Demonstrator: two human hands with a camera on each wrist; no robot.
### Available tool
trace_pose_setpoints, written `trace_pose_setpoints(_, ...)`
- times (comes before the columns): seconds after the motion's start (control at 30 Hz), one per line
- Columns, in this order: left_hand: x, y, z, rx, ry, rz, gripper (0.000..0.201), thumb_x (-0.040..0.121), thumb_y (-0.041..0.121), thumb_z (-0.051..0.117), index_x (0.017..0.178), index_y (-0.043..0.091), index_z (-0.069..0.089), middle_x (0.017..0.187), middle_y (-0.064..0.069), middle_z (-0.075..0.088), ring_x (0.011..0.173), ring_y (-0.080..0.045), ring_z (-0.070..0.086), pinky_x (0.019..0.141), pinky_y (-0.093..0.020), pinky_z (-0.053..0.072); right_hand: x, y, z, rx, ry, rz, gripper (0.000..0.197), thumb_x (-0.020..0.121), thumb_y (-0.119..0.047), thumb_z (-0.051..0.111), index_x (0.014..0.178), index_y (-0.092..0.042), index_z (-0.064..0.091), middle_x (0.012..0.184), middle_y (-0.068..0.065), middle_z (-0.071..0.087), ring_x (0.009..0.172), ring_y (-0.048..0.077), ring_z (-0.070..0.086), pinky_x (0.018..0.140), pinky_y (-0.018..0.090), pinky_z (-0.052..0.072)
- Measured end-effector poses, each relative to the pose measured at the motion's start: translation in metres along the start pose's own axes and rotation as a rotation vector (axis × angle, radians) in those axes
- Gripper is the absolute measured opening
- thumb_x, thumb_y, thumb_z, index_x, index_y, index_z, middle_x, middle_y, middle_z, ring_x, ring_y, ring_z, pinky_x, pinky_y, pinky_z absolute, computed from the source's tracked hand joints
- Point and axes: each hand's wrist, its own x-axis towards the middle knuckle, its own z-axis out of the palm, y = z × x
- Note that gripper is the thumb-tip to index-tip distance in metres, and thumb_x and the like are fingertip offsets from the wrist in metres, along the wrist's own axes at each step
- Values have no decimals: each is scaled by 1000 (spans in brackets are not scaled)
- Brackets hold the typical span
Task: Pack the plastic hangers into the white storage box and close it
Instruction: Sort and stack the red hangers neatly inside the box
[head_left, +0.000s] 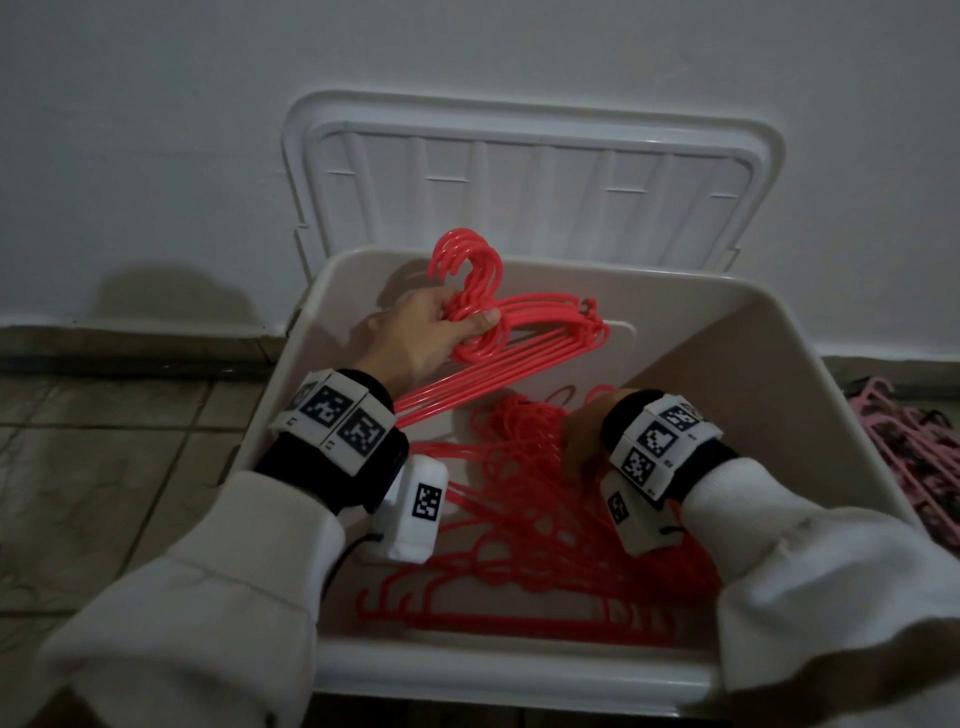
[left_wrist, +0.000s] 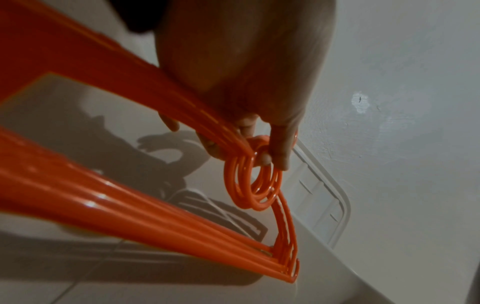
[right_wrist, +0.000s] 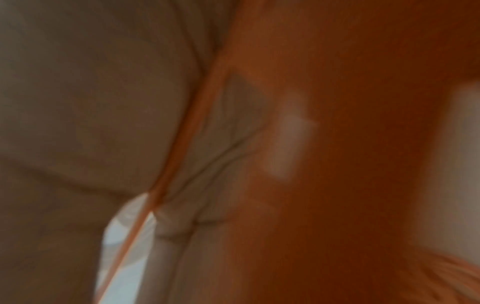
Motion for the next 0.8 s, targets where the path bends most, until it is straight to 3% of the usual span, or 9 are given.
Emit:
trace_pose_setpoints(0.13,-1,1,0,-1,1,-11,19,86,24,65,69,22,57,57,13,57,45,10,52,53,-5,37,-2,10,-6,152,-4,-44,42,89,-28,61,123,-3,59,96,1,70,85,7,61,60,17,45)
trace_pose_setpoints(0.2,-2,3,-1,10,10,-6,18,86,24,65,70,20,58,60,11,57,45,9,52,53,-5,37,-8,15,-9,262,35,-59,41,85,-43,62,102,-6,66,80,0,69,75,13,57,68,23,45)
trace_pose_setpoints(0.27,-3,4,-1,21,15,-8,18,86,25,65,70,20,58,60,10,57,48,7,53,57,-8,40,-19,18,-8,464,43,-32,46,81,-57,59,84,-11,62,66,-5,61,68,12,50,64,23,40)
trace_pose_setpoints(0.37,-1,2,-2,37,22,-25,16,81,36,69,76,21,64,71,4,67,67,-9,63,74,-26,48,-32,22,-3,514,-3,-38,77,62,-74,61,112,-15,59,93,-3,58,87,14,52,83,28,40)
trace_pose_setpoints(0.43,-1,1,-1,24,4,-43,20,76,39,72,79,20,67,81,-4,71,77,-20,66,84,-35,50,-40,23,-3,428,30,-94,80,67,-67,64,128,-18,51,120,-1,55,113,18,50,98,31,37)
trace_pose_setpoints(0.5,-1,2,0,-10,-27,-54,11,81,28,70,83,18,66,84,-8,69,77,-20,64,85,-37,51,-49,28,-2,365,106,-117,79,69,-60,69,135,-26,43,130,-4,47,127,18,41,104,32,34)
trace_pose_setpoints(0.6,0,2,1,-12,-42,-80,12,80,27,71,85,17,67,86,-5,70,80,-19,65,85,-33,49,-61,38,4,339,216,-160,68,67,-57,72,126,-33,48,102,-16,49,107,13,48,93,28,37)
trace_pose_setpoints(0.67,-1,3,1,-24,-64,-113,3,83,19,68,83,18,66,83,-3,68,77,-16,63,84,-31,49,-62,45,10,435,286,-271,46,75,-55,65,111,-26,60,89,-17,53,89,3,52,84,19,38)
trace_pose_setpoints(0.8,2,0,3,-19,-53,-134,16,85,7,64,75,20,63,73,2,64,65,-6,59,76,-22,48,-58,54,11,607,400,-550,18,93,-15,54,92,-5,69,71,-15,62,62,-15,51,68,3,37)
